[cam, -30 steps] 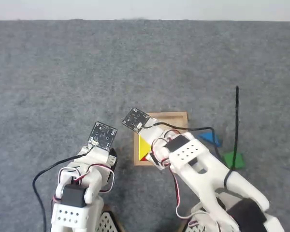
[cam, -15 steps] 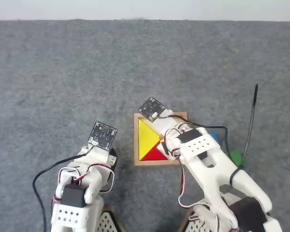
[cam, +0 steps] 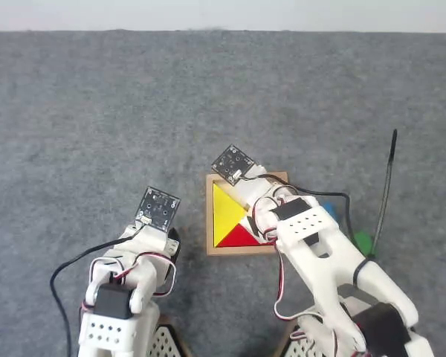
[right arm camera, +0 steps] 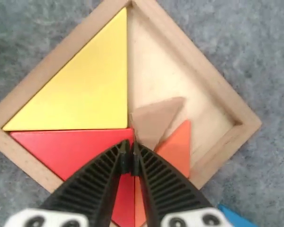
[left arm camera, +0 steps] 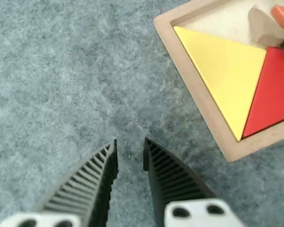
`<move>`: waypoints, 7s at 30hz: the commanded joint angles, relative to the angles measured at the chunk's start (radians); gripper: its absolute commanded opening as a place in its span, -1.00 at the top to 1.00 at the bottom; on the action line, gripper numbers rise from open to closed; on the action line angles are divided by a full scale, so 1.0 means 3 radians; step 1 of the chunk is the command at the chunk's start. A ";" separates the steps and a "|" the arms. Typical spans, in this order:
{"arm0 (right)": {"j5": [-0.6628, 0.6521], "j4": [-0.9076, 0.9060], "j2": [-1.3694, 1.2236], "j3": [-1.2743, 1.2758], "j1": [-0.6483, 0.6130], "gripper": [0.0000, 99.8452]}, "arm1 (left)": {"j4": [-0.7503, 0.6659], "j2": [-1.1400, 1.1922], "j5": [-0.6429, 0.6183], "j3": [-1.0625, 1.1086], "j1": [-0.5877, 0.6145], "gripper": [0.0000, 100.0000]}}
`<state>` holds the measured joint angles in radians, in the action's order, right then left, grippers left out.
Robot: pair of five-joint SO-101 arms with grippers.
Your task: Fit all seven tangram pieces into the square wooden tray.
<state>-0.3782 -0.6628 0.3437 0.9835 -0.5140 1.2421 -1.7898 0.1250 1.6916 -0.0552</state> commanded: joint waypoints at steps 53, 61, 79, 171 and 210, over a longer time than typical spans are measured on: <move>0.0123 0.0315 0.0043 -0.0107 0.0202 0.98 | 0.0015 -0.0005 -0.0020 -0.0023 -0.0005 0.82; 0.0148 -0.0151 0.0908 0.0107 0.0187 0.98 | 0.0015 -0.0005 -0.0020 -0.0023 -0.0005 0.82; -0.0353 -0.1430 0.1476 0.0020 0.1506 0.98 | 0.0015 -0.0005 -0.0020 -0.0023 -0.0005 0.82; -0.0256 -0.1736 0.0258 -0.1437 0.2279 0.95 | 0.0015 -0.0005 -0.0020 -0.0023 -0.0005 0.82; 0.0409 -0.1639 -0.2161 -0.3130 -0.0064 0.94 | 0.0015 -0.0005 -0.0020 -0.0023 -0.0005 0.82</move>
<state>-0.2723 -1.1462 -0.3099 0.0982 -0.5309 1.2421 -1.7898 0.1250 1.6916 -0.0552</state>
